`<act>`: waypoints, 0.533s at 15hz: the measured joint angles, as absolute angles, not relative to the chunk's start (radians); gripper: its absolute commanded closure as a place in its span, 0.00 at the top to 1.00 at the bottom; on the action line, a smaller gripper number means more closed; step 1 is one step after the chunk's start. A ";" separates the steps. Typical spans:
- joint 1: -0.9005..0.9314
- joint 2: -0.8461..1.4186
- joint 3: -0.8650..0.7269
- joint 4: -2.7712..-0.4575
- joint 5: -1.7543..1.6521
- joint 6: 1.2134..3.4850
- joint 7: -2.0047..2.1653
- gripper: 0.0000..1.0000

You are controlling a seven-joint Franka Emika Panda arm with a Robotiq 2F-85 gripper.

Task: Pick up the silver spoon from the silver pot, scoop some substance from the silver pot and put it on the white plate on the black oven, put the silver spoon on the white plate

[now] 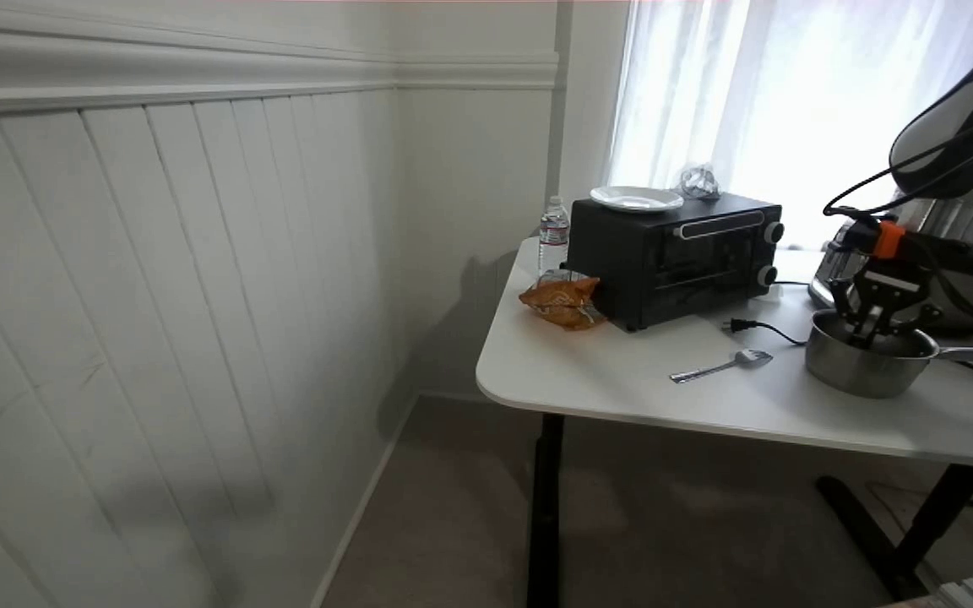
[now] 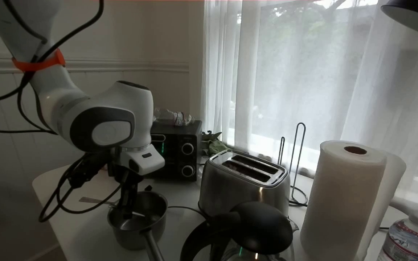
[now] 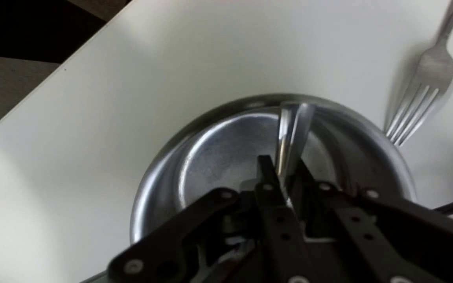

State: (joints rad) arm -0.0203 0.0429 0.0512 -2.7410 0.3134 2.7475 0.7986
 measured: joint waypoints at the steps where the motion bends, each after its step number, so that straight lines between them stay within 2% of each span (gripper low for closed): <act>1: -0.020 0.033 0.051 -2.741 0.313 2.742 0.799 0.03; 8: -0.020 -0.061 0.034 -2.741 0.377 2.570 0.702 0.03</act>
State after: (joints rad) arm -0.0204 -0.0607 0.0338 -2.7409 0.3765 2.5700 0.7019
